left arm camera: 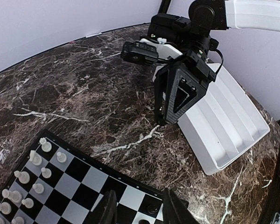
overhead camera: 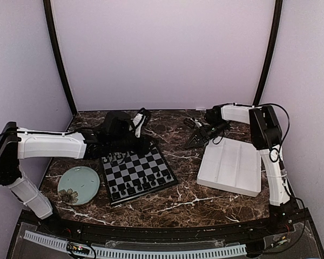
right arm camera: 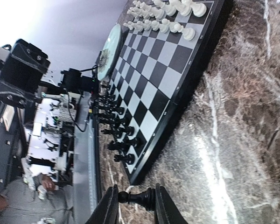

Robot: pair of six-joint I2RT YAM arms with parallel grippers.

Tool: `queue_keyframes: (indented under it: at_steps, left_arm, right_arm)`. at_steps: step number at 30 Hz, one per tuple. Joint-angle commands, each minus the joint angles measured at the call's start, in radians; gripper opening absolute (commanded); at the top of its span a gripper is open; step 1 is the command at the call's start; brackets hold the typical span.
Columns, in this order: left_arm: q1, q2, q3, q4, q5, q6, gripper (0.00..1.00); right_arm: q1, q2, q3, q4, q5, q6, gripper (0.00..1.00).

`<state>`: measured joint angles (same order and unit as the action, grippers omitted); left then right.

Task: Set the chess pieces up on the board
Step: Pass from the right arm to the left

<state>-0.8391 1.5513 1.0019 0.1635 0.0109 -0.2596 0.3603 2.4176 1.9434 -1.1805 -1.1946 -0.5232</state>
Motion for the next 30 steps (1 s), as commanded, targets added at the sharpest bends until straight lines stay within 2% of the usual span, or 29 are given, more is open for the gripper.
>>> queue_keyframes:
  at_steps: [1,12,17,23,30]
  left_arm:
    - [-0.022,0.039,0.054,0.063,0.095,0.114,0.35]
    - [-0.046,0.236,0.164,0.248,0.156,0.242,0.36]
    - [-0.059,0.277,0.165,0.36,0.174,0.253,0.37]
    - [-0.065,0.309,0.171,0.447,0.19,0.253,0.38]
    - [-0.077,0.349,0.225,0.439,0.206,0.293,0.37]
  right_arm:
    - [0.006,-0.071,-0.121,0.112,-0.164,0.187,0.26]
    - [0.008,-0.246,-0.352,0.522,-0.316,0.588,0.26]
    - [0.009,-0.303,-0.413,0.63,-0.332,0.685,0.27]
    - [0.01,-0.343,-0.443,0.681,-0.335,0.735,0.27]
    - [0.015,-0.366,-0.466,0.725,-0.335,0.771,0.27]
